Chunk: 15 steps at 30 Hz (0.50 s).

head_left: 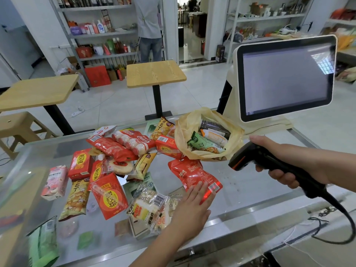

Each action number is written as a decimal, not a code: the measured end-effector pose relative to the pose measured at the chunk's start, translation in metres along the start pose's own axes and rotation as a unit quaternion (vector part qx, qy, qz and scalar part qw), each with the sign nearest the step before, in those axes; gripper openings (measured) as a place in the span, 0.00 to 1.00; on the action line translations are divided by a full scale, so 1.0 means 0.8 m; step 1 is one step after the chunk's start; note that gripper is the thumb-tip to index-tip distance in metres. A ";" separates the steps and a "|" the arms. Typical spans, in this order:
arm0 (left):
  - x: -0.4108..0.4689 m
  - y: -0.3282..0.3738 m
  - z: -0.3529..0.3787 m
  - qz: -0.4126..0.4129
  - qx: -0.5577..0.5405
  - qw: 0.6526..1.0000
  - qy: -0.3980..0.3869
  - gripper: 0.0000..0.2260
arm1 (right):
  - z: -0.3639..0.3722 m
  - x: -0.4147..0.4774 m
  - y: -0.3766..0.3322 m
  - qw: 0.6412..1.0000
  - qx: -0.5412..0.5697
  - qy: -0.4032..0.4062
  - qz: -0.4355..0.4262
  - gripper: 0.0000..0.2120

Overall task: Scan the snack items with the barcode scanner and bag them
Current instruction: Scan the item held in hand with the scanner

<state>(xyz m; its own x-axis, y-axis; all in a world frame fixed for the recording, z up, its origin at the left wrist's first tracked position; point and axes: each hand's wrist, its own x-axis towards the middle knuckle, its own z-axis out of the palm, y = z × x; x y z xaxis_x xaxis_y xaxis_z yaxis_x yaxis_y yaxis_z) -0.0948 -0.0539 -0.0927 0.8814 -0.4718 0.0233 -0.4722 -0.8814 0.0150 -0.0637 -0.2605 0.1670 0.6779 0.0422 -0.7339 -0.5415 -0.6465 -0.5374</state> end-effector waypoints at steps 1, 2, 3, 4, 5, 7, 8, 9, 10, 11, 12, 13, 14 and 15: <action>0.000 0.000 0.000 0.001 0.001 1.000 -0.002 0.23 | 0.001 -0.002 0.000 1.000 0.000 0.002 0.000 0.36; 0.000 0.000 0.000 0.003 0.001 1.000 -0.003 0.23 | 0.001 -0.003 0.001 1.000 0.002 0.005 -0.001 0.36; 0.000 0.000 -0.001 0.003 0.001 1.000 -0.003 0.23 | 0.001 -0.005 0.001 1.000 0.005 0.007 -0.002 0.36; 0.000 0.001 -0.001 0.004 -0.001 1.000 -0.003 0.23 | 0.001 -0.007 0.000 1.000 0.007 0.009 -0.005 0.36; 0.000 0.001 -0.001 0.004 -0.003 1.000 -0.002 0.23 | 0.000 -0.009 -0.001 1.000 0.010 0.011 -0.007 0.36; 0.000 0.000 -0.001 0.003 -0.008 1.000 0.004 0.23 | -0.001 -0.012 -0.003 1.000 0.013 0.014 -0.011 0.36; 0.000 0.000 0.000 0.002 -0.010 1.000 0.005 0.23 | -0.002 -0.014 -0.003 1.000 0.014 0.016 -0.011 0.36; 0.000 0.000 0.000 0.003 -0.012 1.000 0.006 0.23 | -0.003 -0.015 -0.003 1.000 0.014 0.018 -0.010 0.36; -0.001 0.000 0.000 0.003 -0.012 1.000 0.006 0.23 | -0.003 -0.016 -0.002 1.000 0.013 0.018 -0.009 0.36; -0.001 0.001 0.000 0.002 -0.011 1.000 0.004 0.23 | -0.004 -0.017 -0.001 1.000 0.012 0.018 -0.007 0.36; -0.001 0.001 -0.001 0.000 -0.010 1.000 0.002 0.23 | -0.004 -0.018 0.001 1.000 0.011 0.018 -0.005 0.36; -0.001 0.002 -0.002 -0.001 -0.010 1.000 0.002 0.23 | -0.004 -0.018 0.003 1.000 0.010 0.018 -0.002 0.35; -0.001 0.002 -0.002 -0.002 -0.009 1.000 0.003 0.23 | -0.004 -0.018 0.005 1.000 0.010 0.018 0.001 0.35; -0.001 0.001 -0.002 -0.003 -0.007 1.000 0.004 0.23 | -0.005 -0.018 0.007 1.000 0.011 0.017 0.004 0.36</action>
<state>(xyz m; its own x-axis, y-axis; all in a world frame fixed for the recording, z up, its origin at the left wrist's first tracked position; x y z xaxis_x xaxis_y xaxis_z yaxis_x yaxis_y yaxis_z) -0.0964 -0.0542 -0.0912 0.8845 -0.4655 0.0315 -0.4664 -0.8841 0.0289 -0.0746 -0.2678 0.1761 0.6900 0.0112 -0.7237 -0.5572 -0.6300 -0.5410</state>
